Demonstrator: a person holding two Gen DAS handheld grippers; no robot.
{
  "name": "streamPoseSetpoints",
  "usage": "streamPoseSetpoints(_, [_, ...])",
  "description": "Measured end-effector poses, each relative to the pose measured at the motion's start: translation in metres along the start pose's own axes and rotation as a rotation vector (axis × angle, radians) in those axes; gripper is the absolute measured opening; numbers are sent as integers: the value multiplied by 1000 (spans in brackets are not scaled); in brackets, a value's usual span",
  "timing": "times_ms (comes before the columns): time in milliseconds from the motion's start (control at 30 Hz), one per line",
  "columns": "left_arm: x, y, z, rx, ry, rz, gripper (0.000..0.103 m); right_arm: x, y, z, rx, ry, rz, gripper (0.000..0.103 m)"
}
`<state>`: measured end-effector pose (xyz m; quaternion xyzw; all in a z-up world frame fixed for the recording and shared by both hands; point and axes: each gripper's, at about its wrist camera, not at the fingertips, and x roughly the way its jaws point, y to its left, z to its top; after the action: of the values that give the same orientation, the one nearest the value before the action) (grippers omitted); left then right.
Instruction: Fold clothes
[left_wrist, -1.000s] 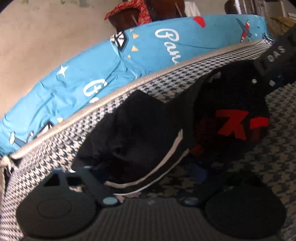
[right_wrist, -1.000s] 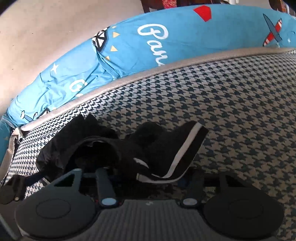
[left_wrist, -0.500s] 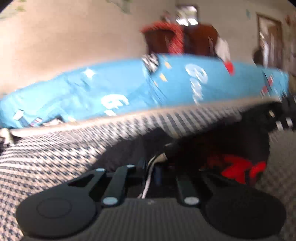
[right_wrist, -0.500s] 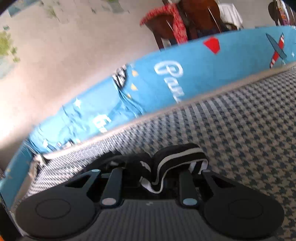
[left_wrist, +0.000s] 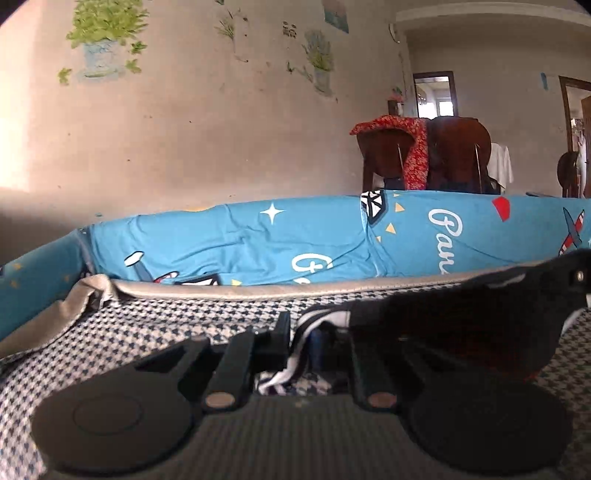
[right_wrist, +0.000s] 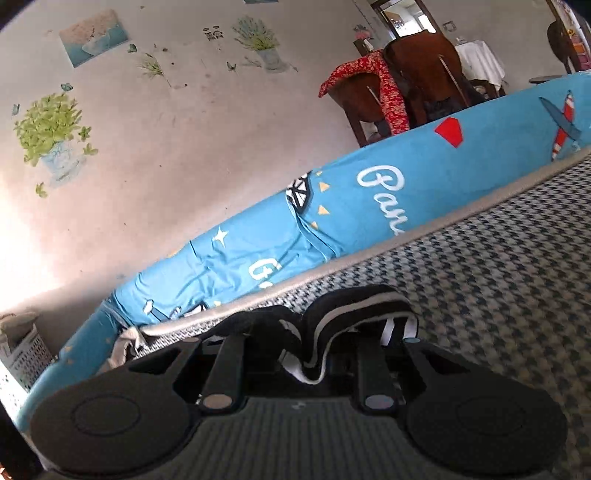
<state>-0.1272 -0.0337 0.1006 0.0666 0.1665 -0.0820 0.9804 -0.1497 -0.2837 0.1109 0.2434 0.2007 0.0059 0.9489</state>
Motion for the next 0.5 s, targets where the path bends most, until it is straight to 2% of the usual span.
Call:
streamPoseSetpoints(200, [-45,7,11,-25,-64,19,11,-39,15,-16,-20,-35,-1,22])
streamPoseSetpoints(500, [-102,16,46,-59,-182,17,11,-85,49,6,-47,-144,48,22])
